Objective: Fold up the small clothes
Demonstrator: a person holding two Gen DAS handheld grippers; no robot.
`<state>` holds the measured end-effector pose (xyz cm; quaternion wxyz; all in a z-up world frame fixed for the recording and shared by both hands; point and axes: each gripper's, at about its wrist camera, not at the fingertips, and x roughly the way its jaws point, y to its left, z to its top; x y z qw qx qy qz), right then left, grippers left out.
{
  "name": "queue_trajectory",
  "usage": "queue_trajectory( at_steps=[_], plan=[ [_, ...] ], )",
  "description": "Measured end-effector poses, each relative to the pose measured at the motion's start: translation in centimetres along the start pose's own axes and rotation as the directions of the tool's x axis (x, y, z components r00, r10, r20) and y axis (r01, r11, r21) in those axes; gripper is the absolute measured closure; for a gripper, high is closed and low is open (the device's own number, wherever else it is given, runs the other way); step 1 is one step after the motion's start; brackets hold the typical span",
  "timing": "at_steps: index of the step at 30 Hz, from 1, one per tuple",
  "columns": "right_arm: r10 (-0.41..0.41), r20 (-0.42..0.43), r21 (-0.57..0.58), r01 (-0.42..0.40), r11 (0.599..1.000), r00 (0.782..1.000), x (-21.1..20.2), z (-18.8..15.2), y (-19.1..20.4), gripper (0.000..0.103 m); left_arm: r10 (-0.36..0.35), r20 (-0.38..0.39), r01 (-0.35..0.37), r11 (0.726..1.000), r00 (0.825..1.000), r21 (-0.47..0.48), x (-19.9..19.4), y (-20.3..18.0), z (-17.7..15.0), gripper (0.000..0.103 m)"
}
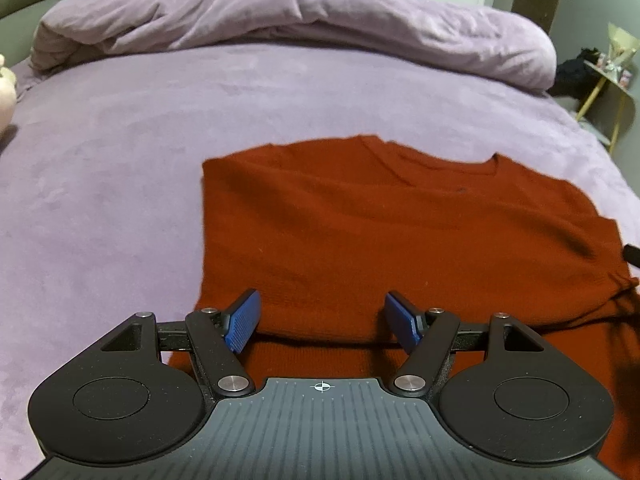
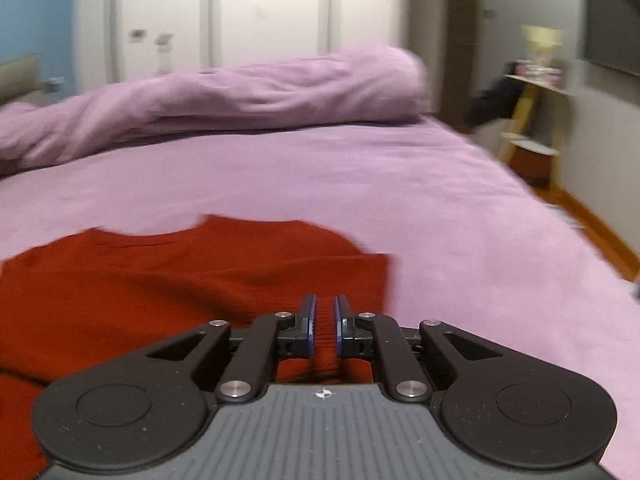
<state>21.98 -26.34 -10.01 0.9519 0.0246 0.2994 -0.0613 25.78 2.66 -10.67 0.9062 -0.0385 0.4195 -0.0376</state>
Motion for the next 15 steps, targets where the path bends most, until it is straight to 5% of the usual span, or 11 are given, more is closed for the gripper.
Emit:
queue_trajectory(
  at_steps=[4, 15],
  plan=[
    [0.055, -0.102, -0.116, -0.066, 0.991, 0.993, 2.6, -2.3, 1.5, 0.095, 0.031, -0.006, -0.031, 0.998, 1.000, 0.060, 0.7, -0.8, -0.4, 0.028],
    [0.062, -0.025, -0.259, -0.066, 0.964, 0.998, 1.4, -3.8, 0.5, 0.095, 0.040, -0.024, -0.038, 0.995, 0.999, 0.093, 0.6, -0.9, -0.4, 0.027]
  ],
)
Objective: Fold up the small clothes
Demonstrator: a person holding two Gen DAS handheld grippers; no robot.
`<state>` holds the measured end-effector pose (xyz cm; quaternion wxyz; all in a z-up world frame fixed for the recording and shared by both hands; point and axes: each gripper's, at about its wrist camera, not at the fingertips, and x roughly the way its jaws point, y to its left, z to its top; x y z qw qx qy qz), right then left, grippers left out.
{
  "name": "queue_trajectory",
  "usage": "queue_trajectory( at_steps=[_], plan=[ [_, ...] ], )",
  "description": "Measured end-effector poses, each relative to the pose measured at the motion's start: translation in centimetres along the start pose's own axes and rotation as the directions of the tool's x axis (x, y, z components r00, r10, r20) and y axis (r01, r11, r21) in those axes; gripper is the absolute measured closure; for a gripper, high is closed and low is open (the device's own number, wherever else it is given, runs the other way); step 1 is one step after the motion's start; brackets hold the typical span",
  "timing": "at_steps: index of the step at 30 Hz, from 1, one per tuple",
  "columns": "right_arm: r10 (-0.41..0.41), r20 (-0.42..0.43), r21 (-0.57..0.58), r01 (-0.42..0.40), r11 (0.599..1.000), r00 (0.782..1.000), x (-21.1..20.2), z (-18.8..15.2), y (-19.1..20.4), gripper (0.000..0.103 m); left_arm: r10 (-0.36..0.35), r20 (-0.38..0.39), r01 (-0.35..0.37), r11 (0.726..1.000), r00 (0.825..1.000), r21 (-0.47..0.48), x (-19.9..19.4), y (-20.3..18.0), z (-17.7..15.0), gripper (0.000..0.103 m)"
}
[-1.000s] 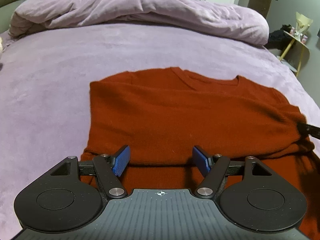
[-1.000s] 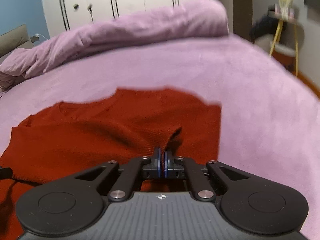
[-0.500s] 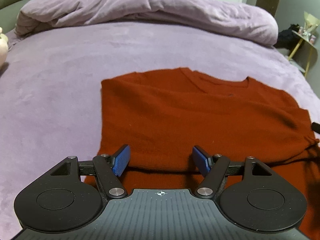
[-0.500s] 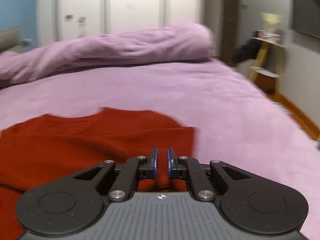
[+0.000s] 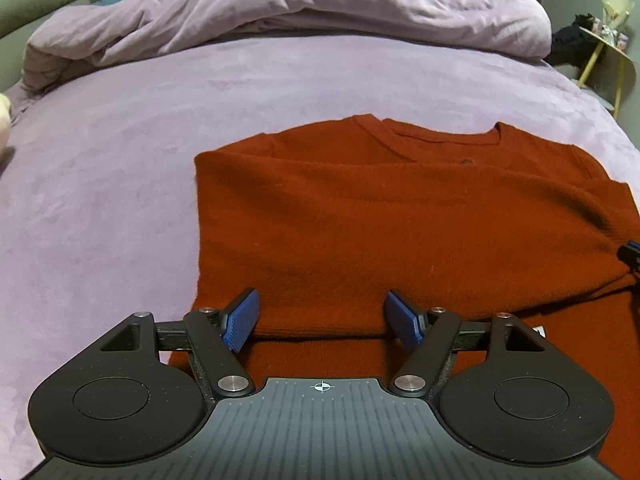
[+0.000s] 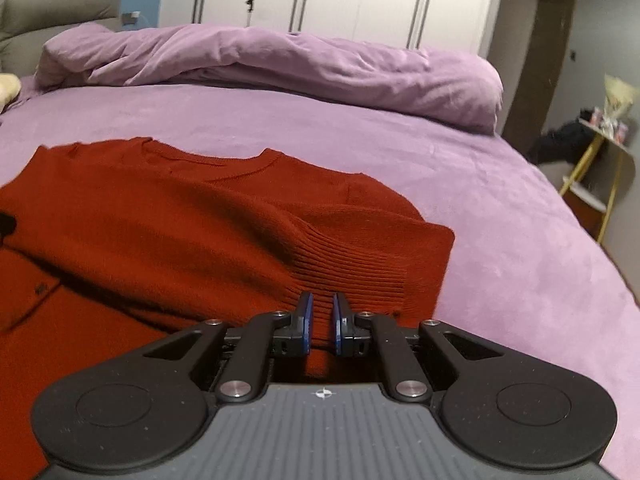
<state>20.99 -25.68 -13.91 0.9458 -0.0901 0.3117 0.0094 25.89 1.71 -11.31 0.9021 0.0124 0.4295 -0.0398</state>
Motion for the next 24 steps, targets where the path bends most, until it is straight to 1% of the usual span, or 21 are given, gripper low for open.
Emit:
queue_trajectory(
  at_steps=[2, 5, 6, 7, 8, 9, 11, 13, 15, 17, 18, 20, 21, 23, 24],
  plan=[
    [-0.023, 0.002, 0.008, 0.023, 1.000, 1.000, -0.4, -0.1, -0.4, 0.095, 0.004, -0.007, -0.004, 1.000, 1.000, 0.024, -0.4, 0.0, -0.1, 0.027],
    [-0.085, -0.021, 0.023, 0.085, 0.996, 0.996, -2.6, -0.1, -0.8, 0.094, 0.024, -0.035, -0.022, 0.999, 0.999, 0.044, -1.8, 0.5, -0.9, 0.026],
    [-0.101, -0.041, 0.035, 0.102, 0.994, 0.994, -3.6, -0.3, -1.0, 0.087, 0.020, -0.042, -0.018, 0.999, 0.999, 0.045, -2.6, 1.0, -1.5, 0.026],
    [-0.100, -0.068, 0.050, 0.103, 0.993, 0.993, -4.7, -0.8, -1.3, 0.083, 0.008, -0.047, -0.005, 0.999, 0.999, 0.048, -3.7, 1.6, -2.5, 0.026],
    [-0.088, -0.107, 0.069, 0.096, 0.993, 0.990, -5.9, -1.4, -1.6, 0.077, -0.004, -0.052, 0.007, 0.999, 0.999, 0.051, -4.7, 2.2, -3.5, 0.025],
    [-0.064, -0.149, 0.110, 0.081, 0.991, 0.987, -7.4, -2.3, -2.3, 0.076, -0.015, -0.059, 0.018, 0.998, 0.998, 0.056, -5.6, 2.9, -4.5, 0.025],
    [-0.007, -0.193, 0.207, 0.048, 0.977, 0.981, -11.0, -4.8, -3.7, 0.073, -0.026, -0.081, 0.032, 0.997, 0.996, 0.069, -8.0, 4.4, -7.2, 0.025],
    [0.034, -0.234, 0.296, 0.038, 0.954, 0.972, -14.4, -7.5, -4.9, 0.070, -0.010, -0.103, 0.016, 0.998, 0.995, 0.066, -10.3, 5.8, -10.1, 0.025],
    [0.065, -0.253, 0.371, 0.035, 0.928, 0.965, -17.7, -10.0, -5.8, 0.070, 0.001, -0.115, 0.005, 0.999, 0.993, 0.049, -12.2, 7.0, -12.5, 0.022],
    [0.094, -0.256, 0.408, 0.019, 0.913, 0.962, -20.2, -11.4, -6.1, 0.069, 0.003, -0.148, 0.000, 1.000, 0.989, 0.021, -13.6, 8.0, -14.5, 0.022],
    [0.090, -0.271, 0.398, 0.026, 0.917, 0.958, -21.1, -11.7, -6.1, 0.067, -0.006, -0.166, 0.007, 1.000, 0.986, 0.004, -14.1, 8.3, -15.3, 0.022],
    [0.101, -0.275, 0.378, 0.011, 0.926, 0.956, -22.1, -12.0, -5.9, 0.064, -0.064, -0.182, 0.056, 0.997, 0.981, -0.050, -14.7, 9.1, -16.5, 0.023],
    [0.118, -0.273, 0.386, -0.004, 0.923, 0.955, -22.3, -12.2, -6.0, 0.064, -0.097, -0.187, 0.083, 0.993, 0.978, -0.079, -14.8, 9.3, -16.9, 0.024],
    [0.174, -0.283, 0.441, -0.033, 0.897, 0.943, -21.9, -12.6, -6.3, 0.062, -0.176, -0.195, 0.147, 0.977, 0.965, -0.154, -14.6, 9.9, -17.4, 0.027],
    [0.208, -0.280, 0.464, -0.058, 0.884, 0.937, -21.8, -12.9, -6.3, 0.063, -0.203, -0.200, 0.165, 0.968, 0.959, -0.189, -14.4, 10.1, -17.6, 0.032]
  ],
)
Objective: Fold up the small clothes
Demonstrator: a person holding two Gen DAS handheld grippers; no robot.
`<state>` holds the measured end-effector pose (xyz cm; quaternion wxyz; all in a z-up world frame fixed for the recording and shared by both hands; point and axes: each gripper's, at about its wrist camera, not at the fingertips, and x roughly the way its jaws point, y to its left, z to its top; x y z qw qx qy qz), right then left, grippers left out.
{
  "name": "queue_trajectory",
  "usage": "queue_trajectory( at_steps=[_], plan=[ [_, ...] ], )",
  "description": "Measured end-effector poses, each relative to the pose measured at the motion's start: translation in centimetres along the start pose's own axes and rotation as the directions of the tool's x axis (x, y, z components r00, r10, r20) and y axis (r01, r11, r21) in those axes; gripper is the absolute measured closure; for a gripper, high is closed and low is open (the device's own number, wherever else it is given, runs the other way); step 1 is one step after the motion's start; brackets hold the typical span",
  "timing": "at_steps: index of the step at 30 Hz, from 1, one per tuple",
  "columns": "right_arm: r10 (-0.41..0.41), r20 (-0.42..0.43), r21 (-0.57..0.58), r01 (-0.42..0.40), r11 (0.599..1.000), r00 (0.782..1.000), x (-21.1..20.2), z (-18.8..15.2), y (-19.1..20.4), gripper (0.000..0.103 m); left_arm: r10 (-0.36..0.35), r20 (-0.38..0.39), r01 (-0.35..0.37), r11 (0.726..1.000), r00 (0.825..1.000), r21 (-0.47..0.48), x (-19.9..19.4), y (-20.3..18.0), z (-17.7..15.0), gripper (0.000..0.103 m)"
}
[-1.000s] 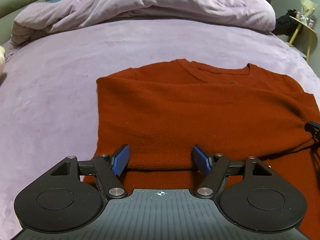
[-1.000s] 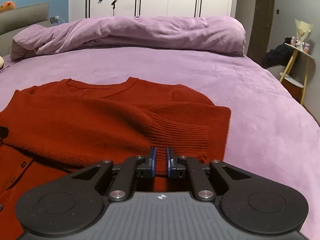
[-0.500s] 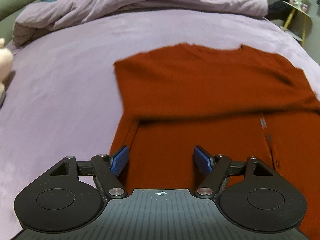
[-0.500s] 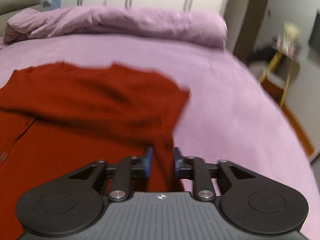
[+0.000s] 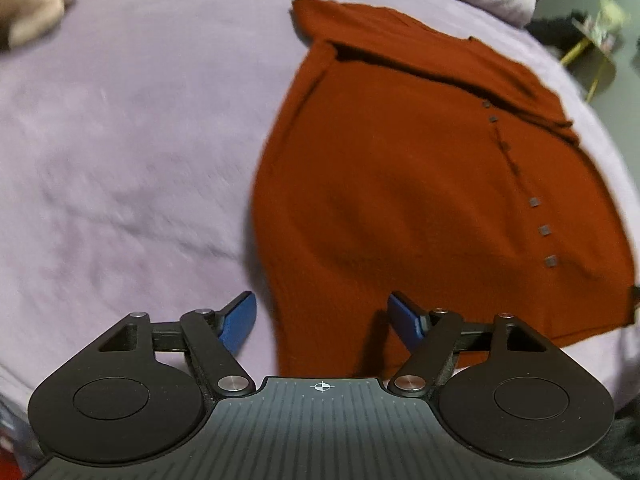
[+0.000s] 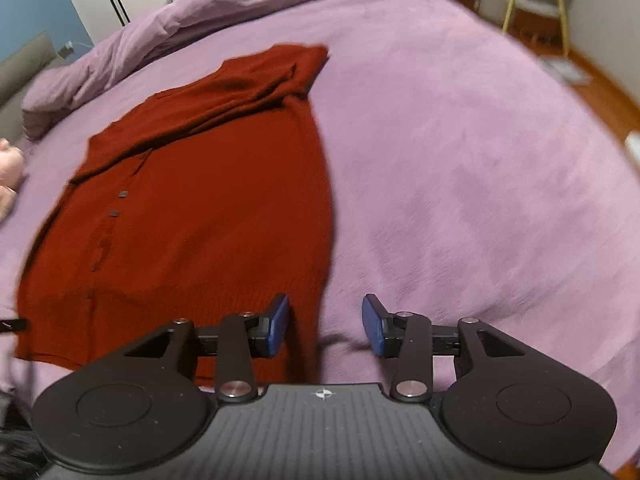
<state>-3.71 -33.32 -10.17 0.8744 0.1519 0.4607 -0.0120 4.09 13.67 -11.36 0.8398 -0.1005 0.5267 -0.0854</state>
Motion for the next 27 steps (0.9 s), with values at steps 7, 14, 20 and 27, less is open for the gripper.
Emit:
queue_trajectory(
  at_steps=[7, 14, 20, 27],
  plan=[
    [0.103, -0.067, 0.126, -0.094, 0.988, 0.992, 1.1, -0.3, -1.3, 0.083, -0.053, -0.023, 0.052, 0.997, 0.998, -0.052, 0.4, 1.2, 0.0, 0.048],
    [0.230, -0.070, 0.238, -0.207, 0.949, 0.971, 2.2, 0.1, -1.8, 0.099, -0.161, -0.022, 0.161, 0.987, 0.987, -0.023, -0.9, 1.2, 1.9, 0.093],
    [0.342, 0.110, 0.274, -0.359, 0.892, 0.933, 2.0, 5.9, -0.6, 0.099, -0.227, 0.183, 0.240, 0.969, 0.957, -0.053, -3.4, 0.5, 8.4, 0.093],
    [0.147, 0.254, 0.053, -0.165, 0.985, 0.956, 5.2, 12.9, 4.7, 0.098, -0.018, 0.335, 0.050, 0.995, 0.942, -0.085, 0.1, -0.5, 14.6, 0.088]
  ],
)
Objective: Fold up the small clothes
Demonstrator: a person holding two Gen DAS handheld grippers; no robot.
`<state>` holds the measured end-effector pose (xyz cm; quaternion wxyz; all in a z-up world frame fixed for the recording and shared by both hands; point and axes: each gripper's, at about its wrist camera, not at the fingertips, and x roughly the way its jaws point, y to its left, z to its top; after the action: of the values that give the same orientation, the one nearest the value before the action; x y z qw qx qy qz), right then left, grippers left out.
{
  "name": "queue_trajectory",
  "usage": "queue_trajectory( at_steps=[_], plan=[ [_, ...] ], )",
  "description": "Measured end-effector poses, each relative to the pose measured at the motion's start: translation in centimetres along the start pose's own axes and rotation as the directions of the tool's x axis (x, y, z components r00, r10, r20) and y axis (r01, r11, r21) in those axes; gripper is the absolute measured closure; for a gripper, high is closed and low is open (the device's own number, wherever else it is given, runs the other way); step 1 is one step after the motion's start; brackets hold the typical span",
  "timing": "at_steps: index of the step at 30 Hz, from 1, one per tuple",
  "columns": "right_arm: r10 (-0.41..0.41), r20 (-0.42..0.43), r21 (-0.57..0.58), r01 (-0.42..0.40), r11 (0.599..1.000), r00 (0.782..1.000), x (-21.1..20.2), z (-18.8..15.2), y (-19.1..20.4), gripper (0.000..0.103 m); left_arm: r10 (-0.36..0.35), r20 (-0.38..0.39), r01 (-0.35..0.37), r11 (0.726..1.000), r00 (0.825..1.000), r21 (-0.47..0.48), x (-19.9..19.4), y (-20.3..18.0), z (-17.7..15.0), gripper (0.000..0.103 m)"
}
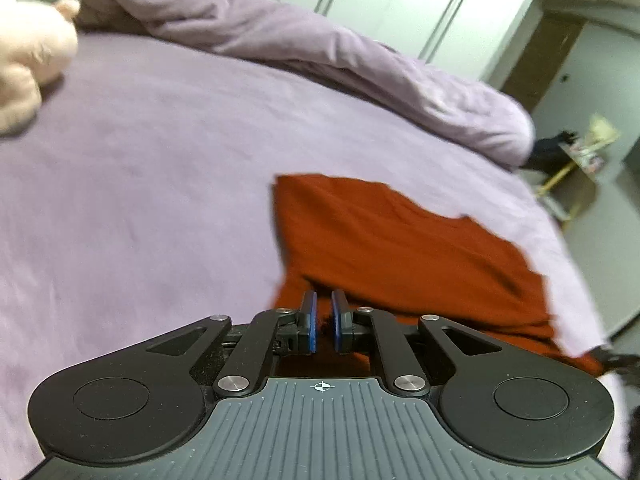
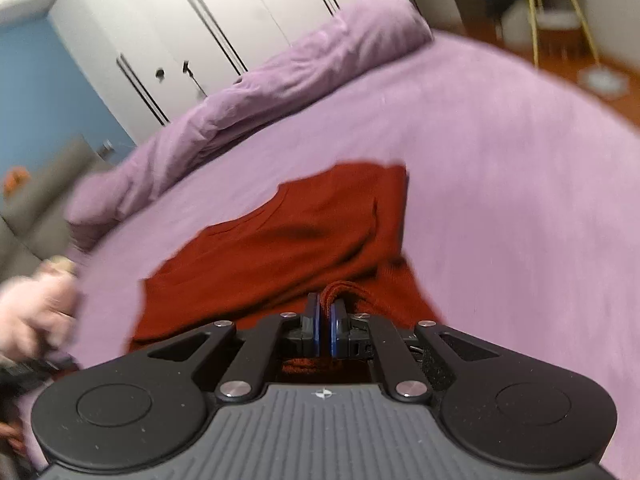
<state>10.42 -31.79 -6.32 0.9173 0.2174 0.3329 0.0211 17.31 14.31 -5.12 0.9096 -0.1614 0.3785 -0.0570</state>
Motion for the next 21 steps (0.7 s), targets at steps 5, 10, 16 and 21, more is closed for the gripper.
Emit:
queue_trajectory(
  at_steps=[5, 10, 16, 21],
  plan=[
    [-0.083, 0.014, -0.171, 0.084, 0.982, 0.996, 2.3, 0.2, 1.2, 0.066, -0.033, -0.071, 0.040, 0.994, 0.997, 0.104, 2.1, 0.4, -0.8, 0.049],
    [-0.138, -0.051, -0.369, 0.110, 0.923, 0.989, 4.6, -1.4, 1.1, 0.064, 0.028, -0.163, 0.013, 0.969, 0.986, 0.245, 4.8, 0.0, -3.2, 0.048],
    [-0.135, -0.080, -0.442, 0.087, 0.893, 0.988, 6.4, -2.1, 0.9, 0.070, -0.006, -0.167, 0.047, 0.969, 0.986, 0.242, 4.9, 0.3, -3.9, 0.056],
    [-0.099, -0.107, -0.460, 0.039, 0.887, 0.989, 7.1, -2.2, 1.4, 0.097, -0.010, -0.165, 0.053, 0.965, 0.986, 0.258, 4.6, 0.6, -3.6, 0.076]
  ],
)
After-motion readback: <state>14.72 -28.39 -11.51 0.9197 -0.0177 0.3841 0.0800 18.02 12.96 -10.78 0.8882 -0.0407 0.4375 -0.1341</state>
